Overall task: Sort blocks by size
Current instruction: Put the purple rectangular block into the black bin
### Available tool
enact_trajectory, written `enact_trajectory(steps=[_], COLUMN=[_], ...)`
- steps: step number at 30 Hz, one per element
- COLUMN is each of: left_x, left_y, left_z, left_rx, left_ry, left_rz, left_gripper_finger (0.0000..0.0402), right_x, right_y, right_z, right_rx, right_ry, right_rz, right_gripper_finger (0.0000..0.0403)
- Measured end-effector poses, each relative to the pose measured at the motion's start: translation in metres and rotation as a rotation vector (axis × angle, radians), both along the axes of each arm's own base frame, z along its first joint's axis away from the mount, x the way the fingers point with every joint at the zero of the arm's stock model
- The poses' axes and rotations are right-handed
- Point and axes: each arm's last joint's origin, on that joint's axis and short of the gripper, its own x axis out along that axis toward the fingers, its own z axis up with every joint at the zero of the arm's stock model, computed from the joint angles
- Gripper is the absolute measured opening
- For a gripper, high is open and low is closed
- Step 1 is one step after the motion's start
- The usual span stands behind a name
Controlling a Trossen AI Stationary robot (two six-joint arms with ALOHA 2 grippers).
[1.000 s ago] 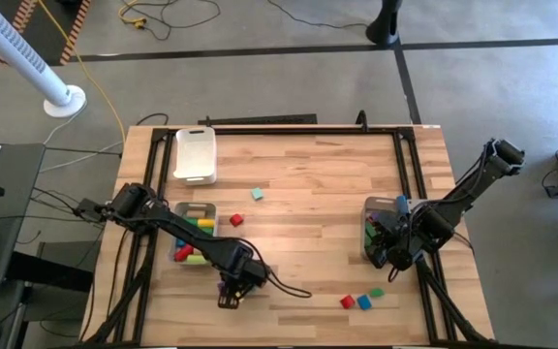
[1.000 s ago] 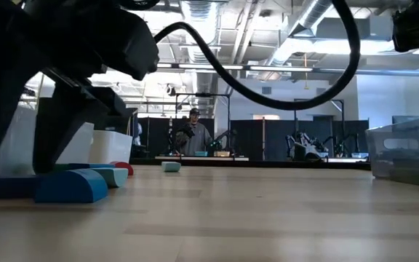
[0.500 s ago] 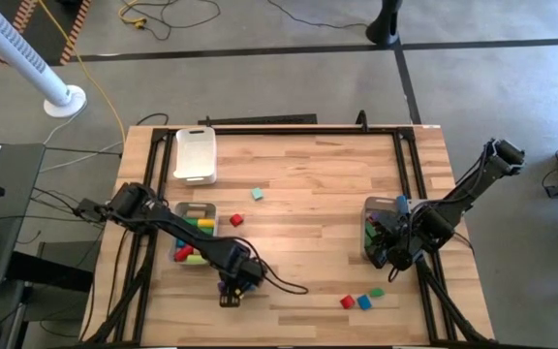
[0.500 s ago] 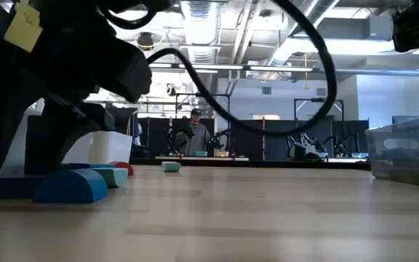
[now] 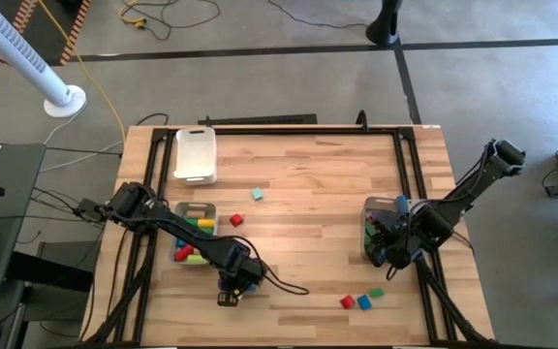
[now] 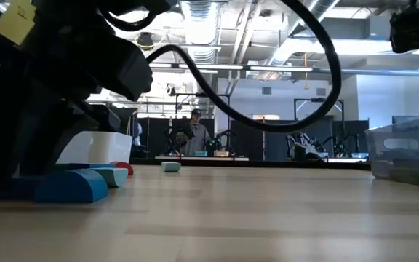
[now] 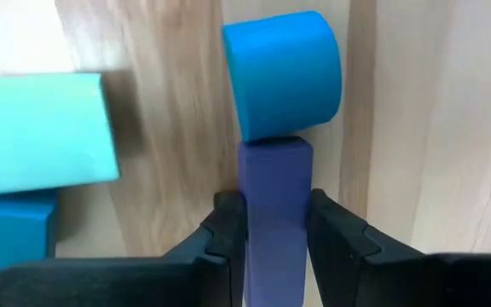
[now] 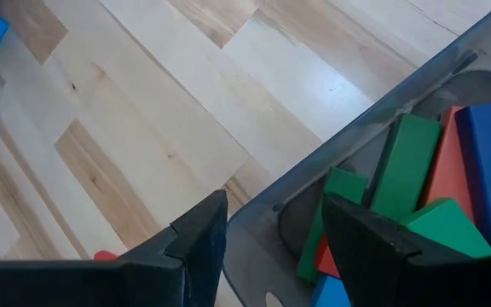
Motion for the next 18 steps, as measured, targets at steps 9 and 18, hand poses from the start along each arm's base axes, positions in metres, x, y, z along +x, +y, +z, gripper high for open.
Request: enact_trajectory(steps=[9,18], left_x=[0.004,0.012], left_y=[0.011,0.045], left_z=[0.011,0.075], left_rx=[0.022,0.007], left_ry=[0.018,-0.158], left_rz=[-0.055,-0.022], left_gripper_finger=[0.0086,0.0086], right_x=[0.001,0.009], right_y=[-0.001,0.006], right_z=[0.0,0.005], right_rx=[0.003,0.046], right_ry=[-0.004,-0.098], right_rz=[-0.007,0.049], right_gripper_finger=[0.0219,0.0219])
